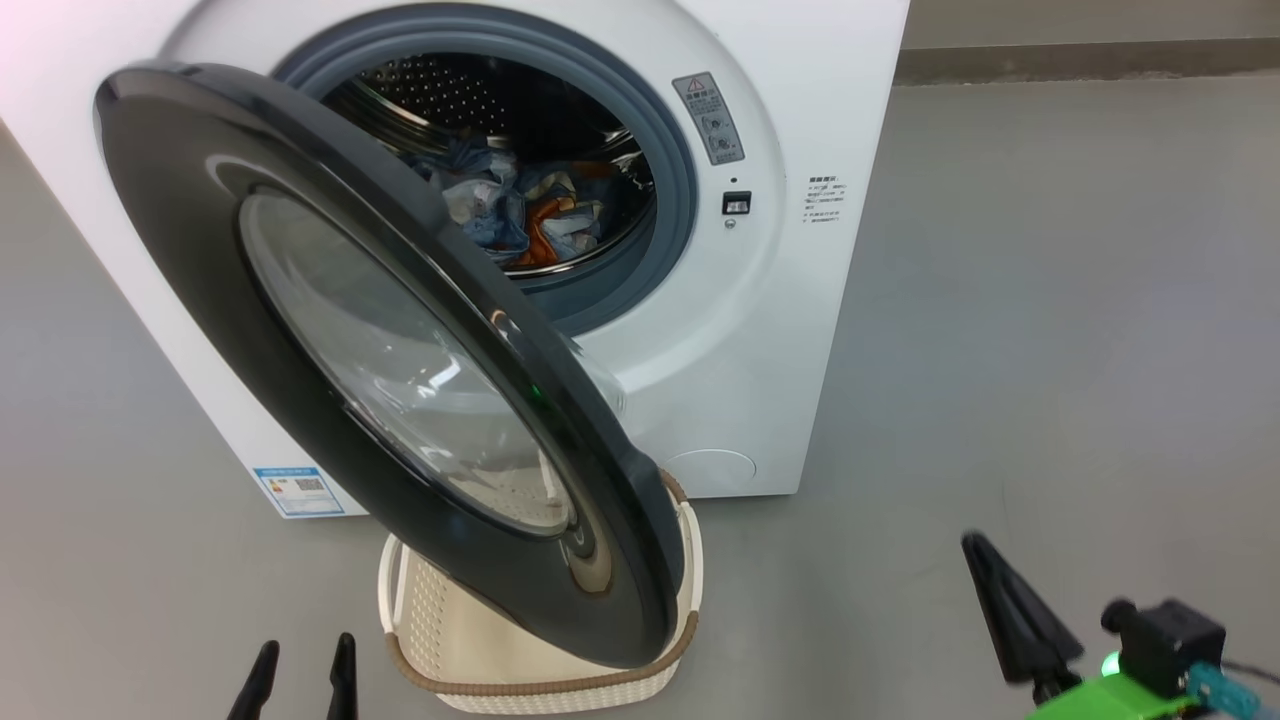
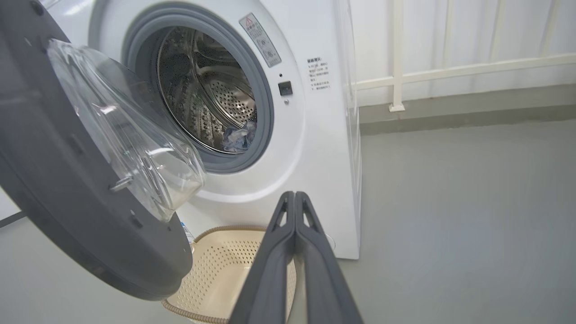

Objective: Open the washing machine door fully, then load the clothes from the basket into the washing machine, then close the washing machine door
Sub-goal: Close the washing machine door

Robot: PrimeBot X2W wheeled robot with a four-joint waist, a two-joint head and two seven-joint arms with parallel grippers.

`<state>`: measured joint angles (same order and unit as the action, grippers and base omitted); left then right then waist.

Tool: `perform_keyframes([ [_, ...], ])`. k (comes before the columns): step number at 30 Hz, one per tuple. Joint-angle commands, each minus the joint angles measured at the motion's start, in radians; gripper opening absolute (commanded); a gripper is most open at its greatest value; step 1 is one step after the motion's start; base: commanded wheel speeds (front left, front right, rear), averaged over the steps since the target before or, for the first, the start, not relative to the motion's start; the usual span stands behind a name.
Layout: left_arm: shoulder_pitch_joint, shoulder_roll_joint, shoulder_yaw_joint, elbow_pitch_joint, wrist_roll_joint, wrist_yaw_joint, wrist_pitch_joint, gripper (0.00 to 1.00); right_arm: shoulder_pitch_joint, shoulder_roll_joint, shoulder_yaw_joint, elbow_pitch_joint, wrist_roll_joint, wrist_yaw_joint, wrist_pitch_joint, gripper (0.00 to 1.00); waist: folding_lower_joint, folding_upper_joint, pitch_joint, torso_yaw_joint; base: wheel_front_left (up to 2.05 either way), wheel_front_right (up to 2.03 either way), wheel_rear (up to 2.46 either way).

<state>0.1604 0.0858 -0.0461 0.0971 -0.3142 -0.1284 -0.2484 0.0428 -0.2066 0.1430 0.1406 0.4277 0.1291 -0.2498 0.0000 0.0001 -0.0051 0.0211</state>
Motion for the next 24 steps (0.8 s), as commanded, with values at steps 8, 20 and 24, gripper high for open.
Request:
perform_keyframes([
  [8, -0.024, 0.009, 0.033, -0.029, 0.004, -0.002, -0.013, 1.0, -0.221, -0.027, 0.143, -0.181, -0.039, 0.002, -0.012, 0.0, 0.0, -0.0001, -0.002, 0.011, 0.0, 0.0, 0.0],
  [20, -0.026, 0.008, 0.025, -0.028, 0.001, -0.002, -0.013, 1.0, -0.471, -0.004, 0.437, -0.325, -0.043, 0.002, -0.012, 0.0, 0.0, -0.0001, -0.013, 0.05, 0.0, 0.0, 0.0],
  [24, -0.031, 0.009, 0.017, -0.026, -0.001, -0.002, -0.013, 1.0, -0.5, 0.005, 0.562, -0.284, -0.017, 0.002, -0.012, 0.0, 0.0, -0.0001, -0.014, 0.072, 0.0, 0.0, 0.0],
])
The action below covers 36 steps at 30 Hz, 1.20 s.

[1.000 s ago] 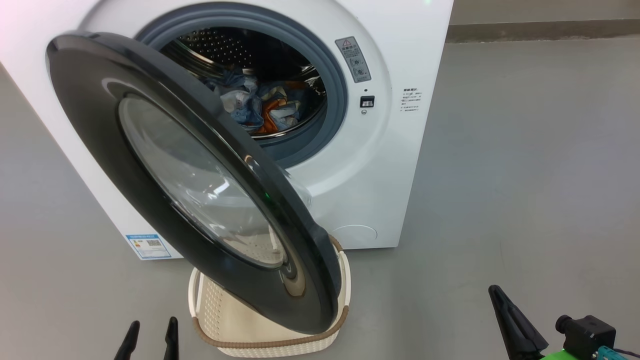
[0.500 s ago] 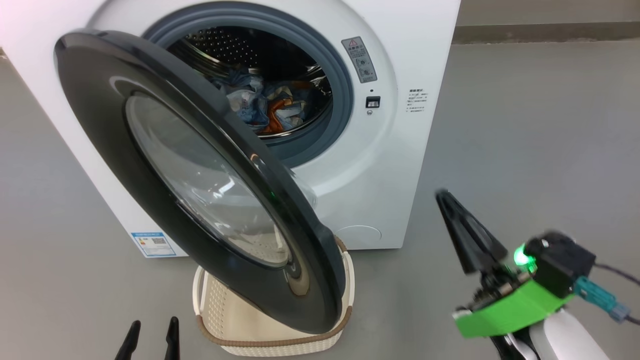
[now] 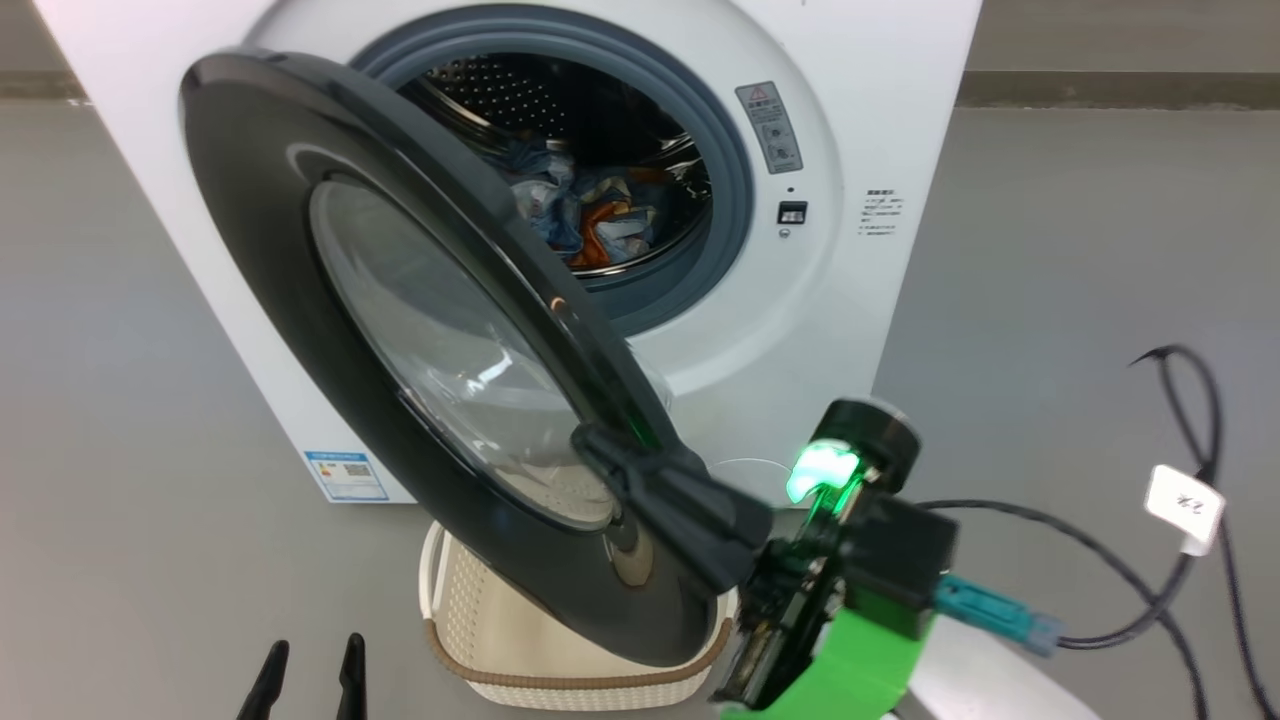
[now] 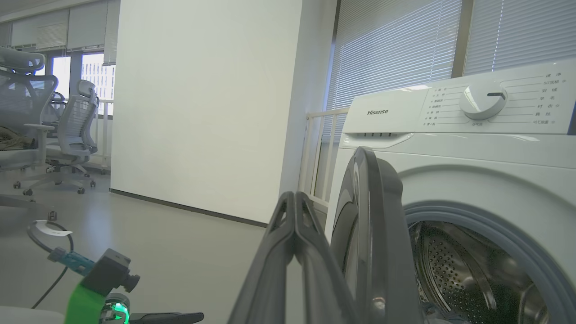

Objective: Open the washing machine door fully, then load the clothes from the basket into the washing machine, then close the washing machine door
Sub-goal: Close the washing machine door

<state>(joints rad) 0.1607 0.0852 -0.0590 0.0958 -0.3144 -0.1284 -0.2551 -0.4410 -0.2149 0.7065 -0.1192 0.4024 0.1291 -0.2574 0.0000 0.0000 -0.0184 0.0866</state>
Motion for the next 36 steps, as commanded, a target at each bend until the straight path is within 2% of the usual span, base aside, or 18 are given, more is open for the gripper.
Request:
perform_keyframes([
  [1, -0.033, 0.01, 0.028, -0.025, -0.001, -0.002, -0.007, 1.0, -0.014, 0.017, 0.018, -0.01, 0.017, 0.002, -0.004, 0.0, 0.0, 0.0, 0.0, 0.012, 0.0, 0.0, 0.0],
  [10, -0.029, 0.012, 0.033, -0.03, -0.003, -0.002, -0.007, 1.0, 0.116, 0.03, 0.118, 0.143, 0.097, 0.002, -0.004, 0.0, 0.0, 0.0, 0.008, 0.045, 0.0, 0.0, 0.0],
  [17, -0.027, 0.01, 0.044, -0.034, -0.001, -0.002, -0.007, 1.0, 0.163, 0.03, 0.082, 0.195, 0.109, 0.002, -0.004, 0.0, 0.0, 0.0, 0.014, 0.033, 0.0, 0.0, 0.0],
  [36, -0.028, 0.007, 0.043, -0.035, -0.003, -0.002, -0.007, 1.0, 0.147, 0.028, 0.015, 0.233, 0.105, 0.002, -0.004, 0.0, 0.0, 0.0, 0.031, 0.035, 0.0, 0.0, 0.0],
])
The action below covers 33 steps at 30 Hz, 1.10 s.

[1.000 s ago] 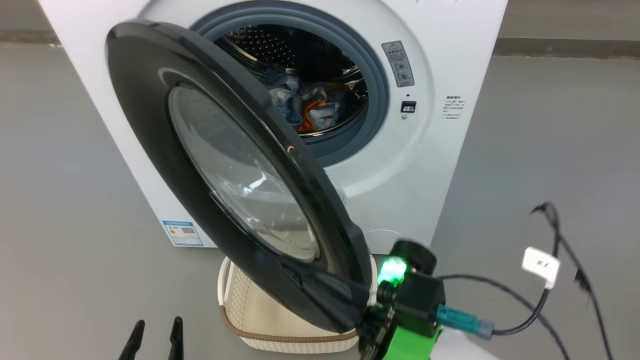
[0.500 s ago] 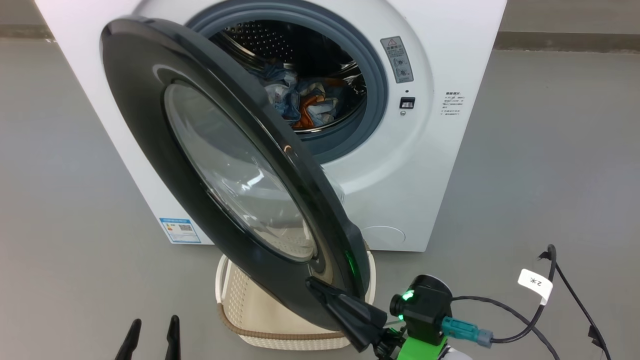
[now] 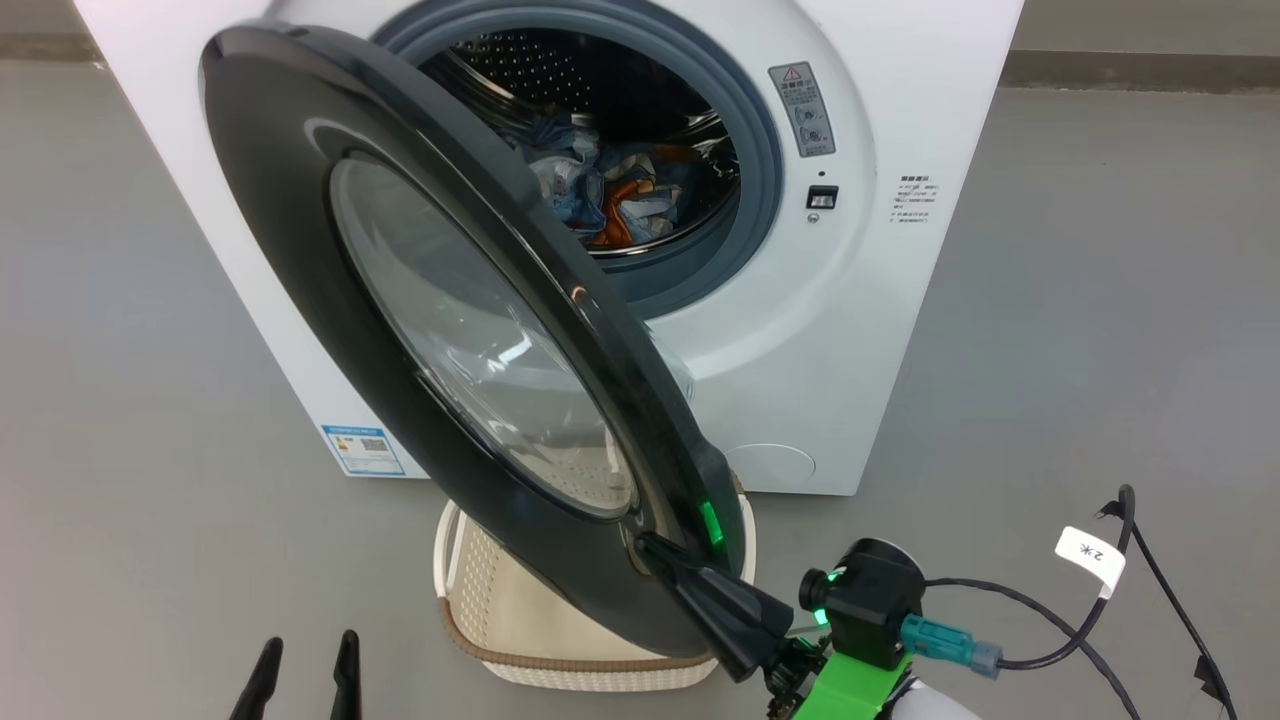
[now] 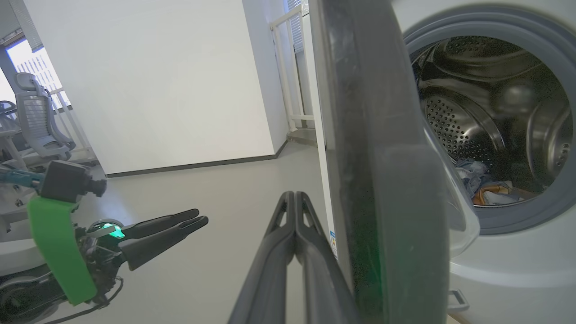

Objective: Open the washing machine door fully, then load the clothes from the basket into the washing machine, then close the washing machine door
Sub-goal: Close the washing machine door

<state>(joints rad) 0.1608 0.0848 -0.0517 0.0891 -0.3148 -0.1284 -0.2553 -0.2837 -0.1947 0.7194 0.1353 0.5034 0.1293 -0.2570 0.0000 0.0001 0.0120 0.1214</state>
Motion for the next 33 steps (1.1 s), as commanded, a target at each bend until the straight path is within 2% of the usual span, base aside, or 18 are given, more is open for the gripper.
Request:
perform_keyframes([
  [1, -0.028, 0.007, 0.037, -0.029, -0.003, -0.002, -0.006, 1.0, -0.012, 0.008, 0.0, -0.021, 0.004, 0.001, -0.005, 0.0, 0.0, -0.0001, 0.002, 0.0, 0.0, 0.0, 0.0],
  [18, -0.05, 0.014, 0.04, -0.04, -0.007, -0.002, -0.006, 1.0, -0.06, 0.006, -0.051, -0.016, -0.012, 0.001, -0.005, 0.0, 0.0, -0.0001, 0.079, -0.005, 0.0, 0.0, 0.0],
  [33, -0.088, 0.025, 0.031, -0.058, -0.014, -0.002, -0.006, 1.0, -0.184, -0.015, -0.117, -0.007, -0.039, 0.001, -0.005, 0.0, 0.0, -0.0001, 0.186, -0.006, 0.0, 0.0, 0.0],
])
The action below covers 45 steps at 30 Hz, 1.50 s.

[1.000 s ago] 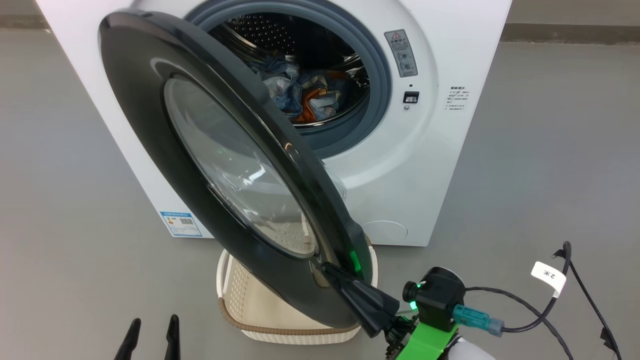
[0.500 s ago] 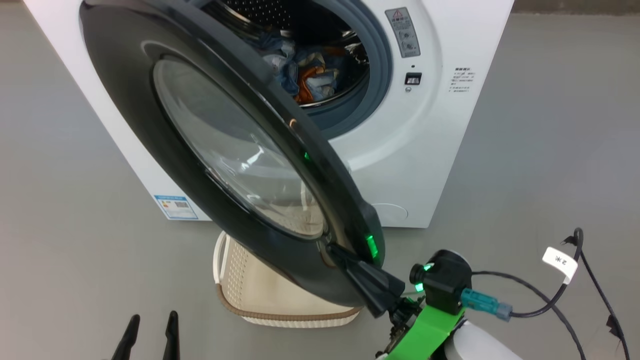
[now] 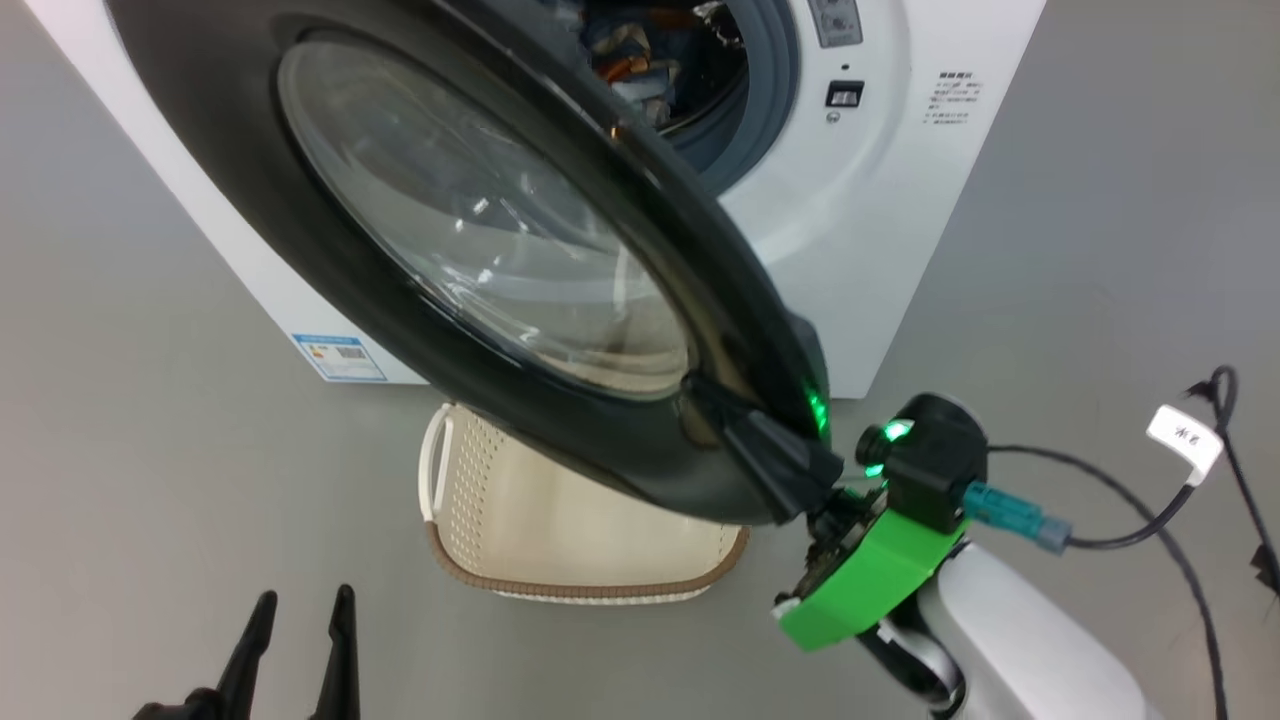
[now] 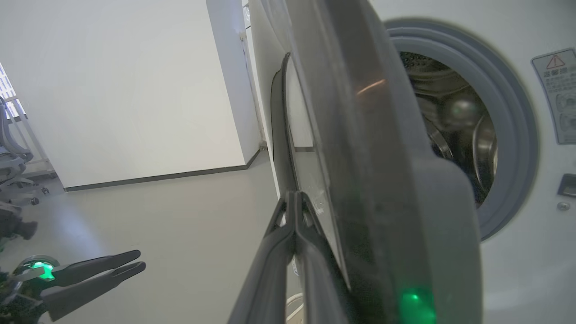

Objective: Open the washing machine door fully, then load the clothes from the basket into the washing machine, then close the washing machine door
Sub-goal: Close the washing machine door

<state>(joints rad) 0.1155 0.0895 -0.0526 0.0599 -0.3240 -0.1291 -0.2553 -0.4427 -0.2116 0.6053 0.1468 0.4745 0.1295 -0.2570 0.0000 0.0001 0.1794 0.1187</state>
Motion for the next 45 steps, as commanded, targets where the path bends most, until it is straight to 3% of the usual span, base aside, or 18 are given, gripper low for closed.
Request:
perform_keyframes([
  [1, -0.046, 0.021, 0.031, -0.031, -0.005, -0.002, -0.006, 1.0, -0.035, 0.0, -0.007, -0.017, -0.011, 0.001, -0.005, 0.0, 0.0, -0.0001, 0.027, -0.003, 0.0, 0.0, 0.0],
  [28, -0.123, 0.049, -0.021, -0.072, 0.004, -0.002, -0.006, 1.0, -0.332, -0.073, -0.068, 0.066, -0.026, 0.001, -0.005, 0.0, 0.0, -0.0001, 0.242, 0.012, 0.0, 0.0, 0.0],
  [45, -0.152, 0.038, -0.072, -0.097, 0.003, -0.002, -0.006, 1.0, -0.597, -0.147, -0.087, 0.168, -0.02, 0.001, -0.005, 0.0, 0.0, -0.0001, 0.356, 0.094, 0.0, 0.0, 0.0],
])
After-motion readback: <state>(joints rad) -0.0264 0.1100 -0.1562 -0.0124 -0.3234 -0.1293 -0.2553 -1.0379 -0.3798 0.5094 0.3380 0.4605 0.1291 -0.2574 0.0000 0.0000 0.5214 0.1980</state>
